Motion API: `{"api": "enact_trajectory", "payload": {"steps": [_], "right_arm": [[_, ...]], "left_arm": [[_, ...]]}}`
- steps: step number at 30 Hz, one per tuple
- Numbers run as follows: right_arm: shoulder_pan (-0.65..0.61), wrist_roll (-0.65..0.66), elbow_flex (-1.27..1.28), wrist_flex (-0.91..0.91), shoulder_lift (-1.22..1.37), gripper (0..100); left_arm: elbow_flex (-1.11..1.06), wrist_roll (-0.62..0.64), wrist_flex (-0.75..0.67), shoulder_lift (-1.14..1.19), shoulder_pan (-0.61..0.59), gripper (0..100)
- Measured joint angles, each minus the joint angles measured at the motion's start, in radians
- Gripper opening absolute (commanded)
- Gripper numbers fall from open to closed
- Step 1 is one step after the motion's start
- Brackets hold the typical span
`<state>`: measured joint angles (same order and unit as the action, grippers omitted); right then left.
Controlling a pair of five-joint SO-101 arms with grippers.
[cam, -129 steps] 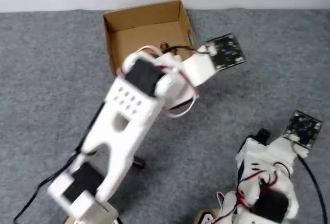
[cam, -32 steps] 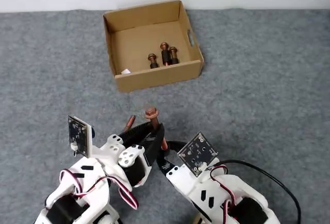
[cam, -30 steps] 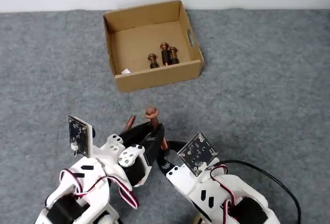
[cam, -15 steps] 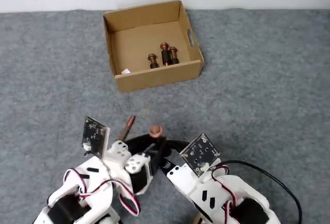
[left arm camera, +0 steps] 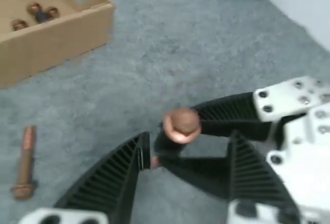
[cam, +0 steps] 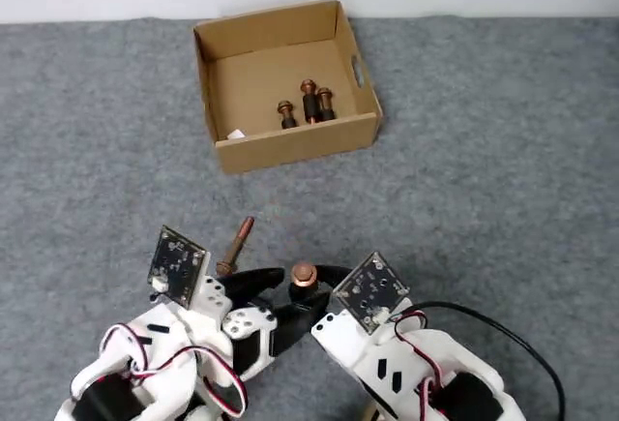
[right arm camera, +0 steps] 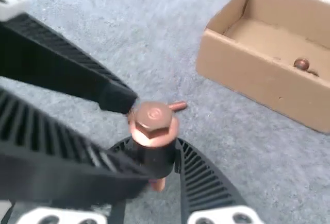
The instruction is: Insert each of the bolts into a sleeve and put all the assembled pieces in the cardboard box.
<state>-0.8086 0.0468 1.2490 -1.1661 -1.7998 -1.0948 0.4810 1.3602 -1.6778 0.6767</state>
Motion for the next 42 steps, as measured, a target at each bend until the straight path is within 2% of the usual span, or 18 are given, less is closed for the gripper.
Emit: {"api": "enact_trajectory", "payload": {"steps": [5, 7, 9, 10, 12, 15, 19, 25, 30, 37, 42], "right_arm": [[0.044, 0.000, 0.000, 0.000, 0.000, 0.9], [0.068, 0.000, -0.002, 0.000, 0.000, 0.9], [0.103, 0.000, -0.002, 0.000, 0.000, 0.9], [0.126, 0.000, -0.002, 0.000, 0.000, 0.8], [0.176, -0.006, -0.002, 0.003, 0.000, 0.8], [0.270, -0.055, -0.018, 0.002, 0.020, 0.8], [0.388, -0.126, -0.140, -0.043, 0.146, 0.8], [0.417, -0.195, -0.411, -0.054, 0.497, 0.8], [0.422, -0.201, -0.606, -0.006, 0.802, 0.8], [0.420, -0.196, -0.898, 0.187, 1.174, 0.8], [0.419, -0.163, -1.123, 0.313, 1.461, 0.8]], "left_arm": [[0.083, -0.055, 0.018, 0.000, -0.109, 23], [0.117, -0.057, 0.020, 0.000, -0.137, 15], [0.141, -0.057, 0.020, 0.000, -0.170, 2], [0.150, -0.058, 0.020, 0.000, -0.196, 0], [0.160, -0.061, 0.020, 0.000, -0.267, 2], [0.140, -0.086, 0.031, -0.002, -0.402, 0], [-0.011, -0.229, 0.032, 0.000, -0.591, 0], [-0.224, -0.413, -0.008, 0.000, -0.825, 0], [-0.393, -0.457, -0.092, 0.005, -0.858, 0], [-0.552, -0.460, -0.195, 0.011, -0.861, 0], [-0.585, -0.460, -0.236, 0.012, -0.861, 0]]}}
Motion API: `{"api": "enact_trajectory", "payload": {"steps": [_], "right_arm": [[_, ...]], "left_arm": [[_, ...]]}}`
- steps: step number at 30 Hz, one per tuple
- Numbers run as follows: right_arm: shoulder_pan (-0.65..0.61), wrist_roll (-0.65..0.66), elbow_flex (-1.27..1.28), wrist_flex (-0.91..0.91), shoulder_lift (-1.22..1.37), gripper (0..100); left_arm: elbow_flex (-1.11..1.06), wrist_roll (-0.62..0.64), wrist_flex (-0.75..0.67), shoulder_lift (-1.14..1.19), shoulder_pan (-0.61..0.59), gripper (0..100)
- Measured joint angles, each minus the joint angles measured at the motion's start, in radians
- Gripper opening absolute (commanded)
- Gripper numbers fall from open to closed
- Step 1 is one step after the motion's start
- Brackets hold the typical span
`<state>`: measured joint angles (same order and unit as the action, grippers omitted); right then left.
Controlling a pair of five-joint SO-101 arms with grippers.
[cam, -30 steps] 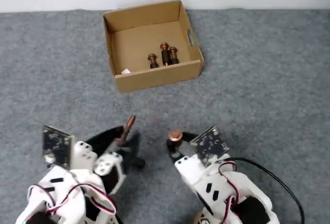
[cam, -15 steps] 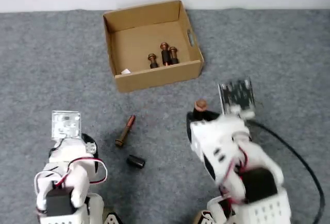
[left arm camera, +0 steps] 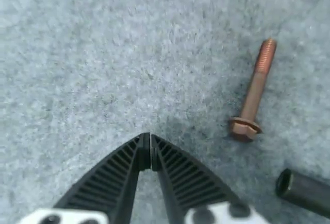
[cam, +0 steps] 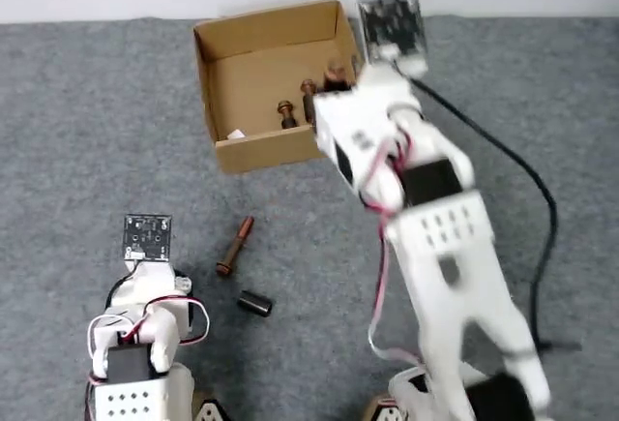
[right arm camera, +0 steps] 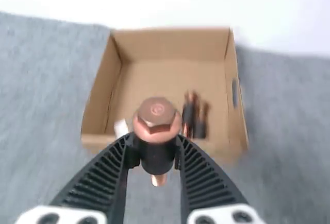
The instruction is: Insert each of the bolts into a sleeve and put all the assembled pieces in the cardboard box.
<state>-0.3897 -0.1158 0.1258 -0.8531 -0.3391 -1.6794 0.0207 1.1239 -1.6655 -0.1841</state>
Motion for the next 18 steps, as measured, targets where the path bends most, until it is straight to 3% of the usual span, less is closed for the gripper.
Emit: {"api": "enact_trajectory", "payload": {"steps": [7, 18], "right_arm": [[0.002, 0.048, -0.265, 0.100, 0.399, 0.8], [0.002, 0.180, -0.537, 0.115, 0.934, 0.8]], "left_arm": [[-0.006, -0.002, -0.025, -0.002, 0.000, 0], [-0.006, -0.002, -0.026, -0.002, 0.000, 0]]}}
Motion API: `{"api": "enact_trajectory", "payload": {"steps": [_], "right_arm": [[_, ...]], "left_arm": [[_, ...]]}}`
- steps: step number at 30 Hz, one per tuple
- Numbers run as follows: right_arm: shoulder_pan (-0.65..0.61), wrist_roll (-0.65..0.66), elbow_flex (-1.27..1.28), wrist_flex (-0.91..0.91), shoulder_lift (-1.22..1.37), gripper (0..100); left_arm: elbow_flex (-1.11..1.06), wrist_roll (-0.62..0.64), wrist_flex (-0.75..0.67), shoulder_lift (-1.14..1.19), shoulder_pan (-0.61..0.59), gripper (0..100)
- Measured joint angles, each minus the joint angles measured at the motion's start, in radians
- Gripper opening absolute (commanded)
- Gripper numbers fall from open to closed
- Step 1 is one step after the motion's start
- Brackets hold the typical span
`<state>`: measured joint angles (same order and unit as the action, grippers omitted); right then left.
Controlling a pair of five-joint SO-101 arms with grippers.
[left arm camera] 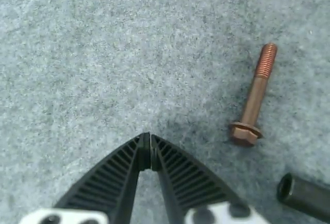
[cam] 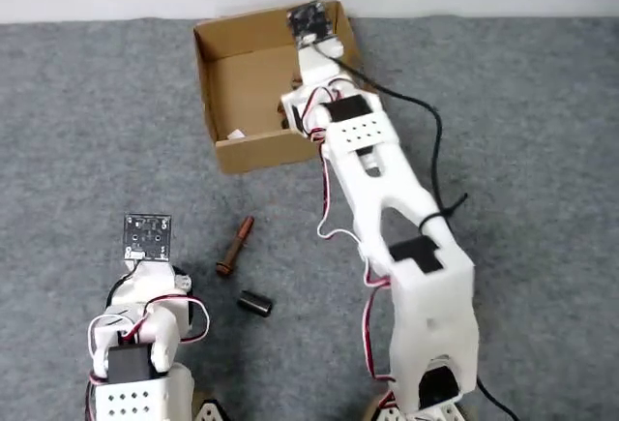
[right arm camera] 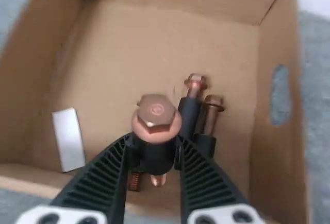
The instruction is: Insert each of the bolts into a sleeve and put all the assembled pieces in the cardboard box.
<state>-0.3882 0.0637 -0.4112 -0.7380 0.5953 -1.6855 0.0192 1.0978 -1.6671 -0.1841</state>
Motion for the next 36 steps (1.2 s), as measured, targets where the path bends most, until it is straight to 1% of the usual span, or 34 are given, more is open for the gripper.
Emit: {"api": "enact_trajectory", "payload": {"steps": [4, 5, 9, 10, 14, 19, 20, 22, 25, 28, 33, 36], "right_arm": [[0.000, 0.025, -0.078, -0.005, 0.110, 1.7], [0.000, 0.026, -0.094, -0.020, 0.127, 3.2], [0.002, 0.026, -0.150, -0.109, 0.157, 14.9], [0.002, 0.026, -0.157, -0.127, 0.158, 16.0], [0.002, 0.026, -0.170, -0.164, 0.158, 11.8], [0.002, 0.026, -0.170, -0.184, 0.121, 1.6], [0.002, 0.026, -0.170, -0.193, 0.101, 0.5], [-0.006, 0.026, -0.170, -0.233, 0.054, 1.5], [-0.031, 0.026, -0.170, -0.331, -0.026, 0.8], [-0.063, 0.026, -0.170, -0.453, -0.103, 0.8], [-0.115, 0.026, -0.170, -0.634, -0.199, 0.8], [-0.141, 0.026, -0.170, -0.744, -0.232, 0.8]], "left_arm": [[0.000, 0.000, -0.002, 0.000, 0.000, 0], [0.000, 0.000, -0.002, 0.000, 0.000, 0], [0.000, 0.000, -0.002, 0.000, 0.000, 0], [0.000, 0.000, -0.002, 0.000, 0.000, 0], [0.000, 0.000, -0.002, 0.000, 0.000, 0], [0.000, 0.000, -0.002, 0.000, 0.000, 0], [0.000, -0.003, -0.002, 0.000, -0.011, 0], [0.000, -0.003, -0.002, 0.000, -0.044, 0], [0.000, 0.000, -0.002, 0.000, -0.110, 0], [0.000, 0.006, -0.017, 0.000, -0.147, 0], [0.000, 0.100, -0.038, 0.000, -0.218, 0], [0.000, 0.117, -0.048, 0.000, -0.270, 0]]}}
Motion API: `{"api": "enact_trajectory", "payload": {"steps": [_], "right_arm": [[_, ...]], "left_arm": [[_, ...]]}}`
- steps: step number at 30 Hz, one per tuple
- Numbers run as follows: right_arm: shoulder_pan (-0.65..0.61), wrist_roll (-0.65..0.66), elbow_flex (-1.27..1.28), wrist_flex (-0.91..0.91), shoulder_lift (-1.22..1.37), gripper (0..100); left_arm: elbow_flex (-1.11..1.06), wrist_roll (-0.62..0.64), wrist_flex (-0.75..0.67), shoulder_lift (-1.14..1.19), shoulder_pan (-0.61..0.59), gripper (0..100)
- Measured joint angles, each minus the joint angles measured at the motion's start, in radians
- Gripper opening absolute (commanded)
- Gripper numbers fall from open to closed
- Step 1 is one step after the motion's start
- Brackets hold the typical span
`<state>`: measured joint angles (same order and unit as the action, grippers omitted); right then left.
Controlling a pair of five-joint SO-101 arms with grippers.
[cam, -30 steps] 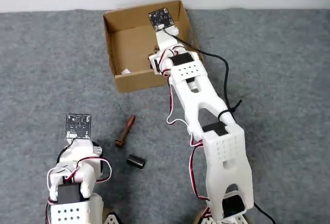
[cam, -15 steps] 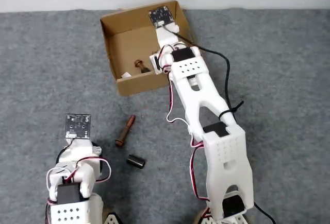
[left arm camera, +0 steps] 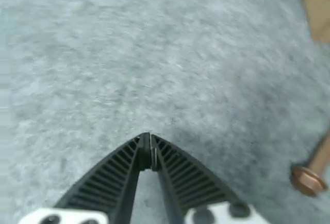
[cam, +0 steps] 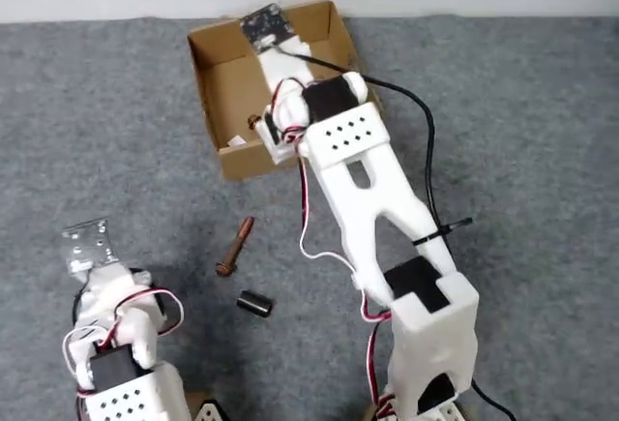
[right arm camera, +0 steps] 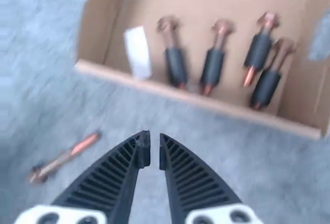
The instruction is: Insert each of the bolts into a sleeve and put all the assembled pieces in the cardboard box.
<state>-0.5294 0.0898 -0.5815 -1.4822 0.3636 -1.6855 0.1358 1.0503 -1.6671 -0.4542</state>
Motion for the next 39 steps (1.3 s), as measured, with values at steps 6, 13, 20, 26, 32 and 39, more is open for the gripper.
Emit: {"api": "enact_trajectory", "payload": {"steps": [6, 13, 20, 26, 32, 39], "right_arm": [[-0.041, 0.000, 0.000, -0.250, -0.028, 0.9], [-0.117, 0.002, 0.068, -0.270, -0.163, 0.9], [-0.292, -0.038, 0.364, -0.270, -0.321, 14.7], [-0.393, -0.130, 0.519, -0.222, -0.311, 17.5], [-0.468, -0.140, 0.540, -0.100, -0.206, 17.5], [-0.512, -0.140, 0.540, -0.014, -0.068, 16.2]], "left_arm": [[0.000, 0.008, 0.000, 0.000, -0.015, 1], [0.000, 0.052, 0.000, 0.000, -0.020, 1], [0.000, 0.078, 0.000, 0.000, -0.078, 1], [0.000, 0.081, -0.026, 0.000, -0.138, 1], [0.000, 0.081, -0.029, 0.000, -0.141, 1], [0.000, 0.081, -0.029, 0.000, -0.141, 1]]}}
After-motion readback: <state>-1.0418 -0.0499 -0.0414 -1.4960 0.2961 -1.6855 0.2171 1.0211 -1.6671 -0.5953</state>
